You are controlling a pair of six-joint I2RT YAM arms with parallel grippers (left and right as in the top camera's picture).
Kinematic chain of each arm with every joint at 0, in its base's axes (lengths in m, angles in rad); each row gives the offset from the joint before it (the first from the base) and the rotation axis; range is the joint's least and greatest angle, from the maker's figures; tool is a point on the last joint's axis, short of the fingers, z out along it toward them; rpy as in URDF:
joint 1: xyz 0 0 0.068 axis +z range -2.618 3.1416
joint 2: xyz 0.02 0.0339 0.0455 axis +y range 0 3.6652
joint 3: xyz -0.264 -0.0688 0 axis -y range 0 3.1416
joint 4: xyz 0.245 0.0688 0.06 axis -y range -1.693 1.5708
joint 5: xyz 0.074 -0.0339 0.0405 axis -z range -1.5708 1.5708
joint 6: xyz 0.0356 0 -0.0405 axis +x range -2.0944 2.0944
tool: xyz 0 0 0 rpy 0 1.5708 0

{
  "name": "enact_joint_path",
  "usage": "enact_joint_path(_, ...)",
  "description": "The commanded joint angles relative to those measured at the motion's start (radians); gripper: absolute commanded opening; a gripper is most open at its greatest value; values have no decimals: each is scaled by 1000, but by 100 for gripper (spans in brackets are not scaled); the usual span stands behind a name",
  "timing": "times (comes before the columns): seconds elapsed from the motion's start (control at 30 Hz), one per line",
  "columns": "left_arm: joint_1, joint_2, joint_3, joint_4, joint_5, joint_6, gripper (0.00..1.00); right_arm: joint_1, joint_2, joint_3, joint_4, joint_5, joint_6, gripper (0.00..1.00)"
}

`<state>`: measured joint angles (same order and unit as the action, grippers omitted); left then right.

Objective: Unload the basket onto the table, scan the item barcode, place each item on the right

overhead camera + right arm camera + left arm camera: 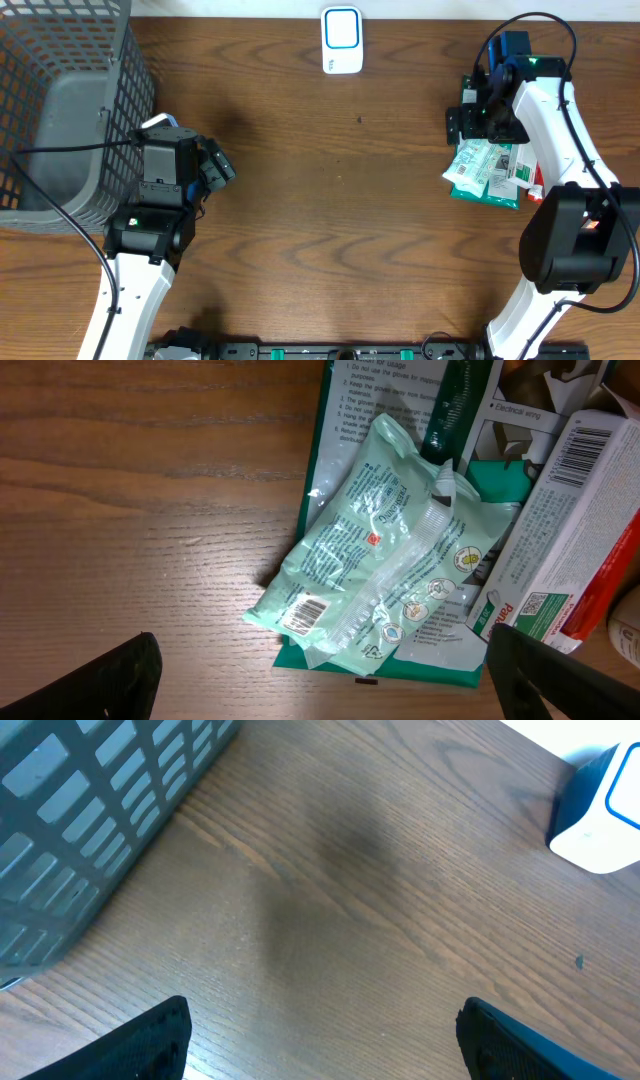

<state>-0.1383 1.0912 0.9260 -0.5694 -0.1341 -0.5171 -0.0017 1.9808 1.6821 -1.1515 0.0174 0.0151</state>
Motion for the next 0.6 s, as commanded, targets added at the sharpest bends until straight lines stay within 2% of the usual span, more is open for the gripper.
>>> enact_joint_path(0.0, 3, 1, -1, 1, -13, 11, 86, 5, -16, 12, -1, -8, 14, 99)
enact_joint_path(0.23, 3, 1, -1, 1, -13, 11, 86, 5, -16, 12, 0, -6, 14, 99)
enact_joint_path(0.37, 3, 1, -1, 1, -13, 11, 86, 4, -16, 12, 8, 105, 14, 99)
enact_joint_path(0.57, 3, 1, -1, 1, -13, 11, 86, 4, -16, 12, 8, 106, 14, 99)
